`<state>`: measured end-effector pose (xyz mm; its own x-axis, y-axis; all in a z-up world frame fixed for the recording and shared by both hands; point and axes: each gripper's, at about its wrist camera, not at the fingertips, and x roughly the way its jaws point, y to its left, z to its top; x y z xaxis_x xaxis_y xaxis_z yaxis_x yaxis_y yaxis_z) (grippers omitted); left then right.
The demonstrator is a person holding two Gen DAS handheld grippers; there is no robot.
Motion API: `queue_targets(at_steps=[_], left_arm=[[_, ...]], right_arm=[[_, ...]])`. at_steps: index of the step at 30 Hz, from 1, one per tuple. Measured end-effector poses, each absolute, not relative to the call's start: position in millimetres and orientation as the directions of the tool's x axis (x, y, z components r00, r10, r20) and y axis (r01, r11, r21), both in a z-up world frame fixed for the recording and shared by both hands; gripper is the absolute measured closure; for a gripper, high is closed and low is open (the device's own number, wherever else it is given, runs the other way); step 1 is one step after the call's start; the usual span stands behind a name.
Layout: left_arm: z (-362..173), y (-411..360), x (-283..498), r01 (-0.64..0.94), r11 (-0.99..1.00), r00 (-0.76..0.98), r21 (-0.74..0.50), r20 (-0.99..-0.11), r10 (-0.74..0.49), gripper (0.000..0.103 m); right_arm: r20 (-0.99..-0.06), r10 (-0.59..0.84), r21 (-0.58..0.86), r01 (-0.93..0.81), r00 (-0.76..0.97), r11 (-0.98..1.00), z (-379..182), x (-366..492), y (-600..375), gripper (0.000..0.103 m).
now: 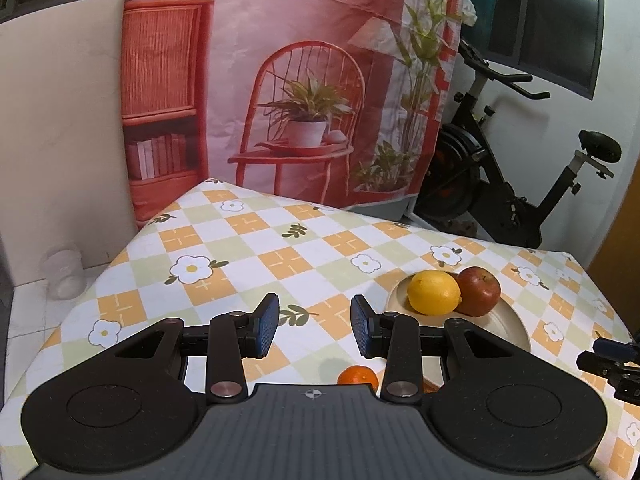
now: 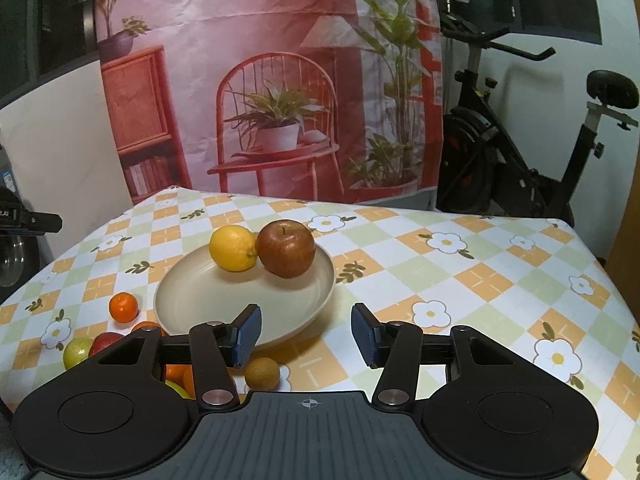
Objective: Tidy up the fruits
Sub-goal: 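Move the right gripper down to a small brown round fruit in the pile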
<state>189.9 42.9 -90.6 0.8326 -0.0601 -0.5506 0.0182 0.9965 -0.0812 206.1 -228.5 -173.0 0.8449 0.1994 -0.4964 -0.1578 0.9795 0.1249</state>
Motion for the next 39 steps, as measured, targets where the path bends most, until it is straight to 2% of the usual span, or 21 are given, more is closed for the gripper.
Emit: queue_targets(at_steps=[17,27,39], left_arm=[[-95,44,190,0.018,0.998,0.831,-0.067,-0.554,-0.052,0.062],[-97,44,193,0.013,0.998,0.827,-0.064,-0.560,-0.047,0.062],[-104,45,201,0.017,0.997,0.812,-0.072,-0.581,-0.055,0.062]], right_arm=[[-0.536,0.271,0.173,-0.210,0.800,0.962,-179,214,-229,0.081],[-0.647,0.352,0.245,-0.253,0.676,0.936,-195,249,-229,0.081],[-0.723,0.409,0.315,-0.261,0.557,0.912,-208,271,-220,0.080]])
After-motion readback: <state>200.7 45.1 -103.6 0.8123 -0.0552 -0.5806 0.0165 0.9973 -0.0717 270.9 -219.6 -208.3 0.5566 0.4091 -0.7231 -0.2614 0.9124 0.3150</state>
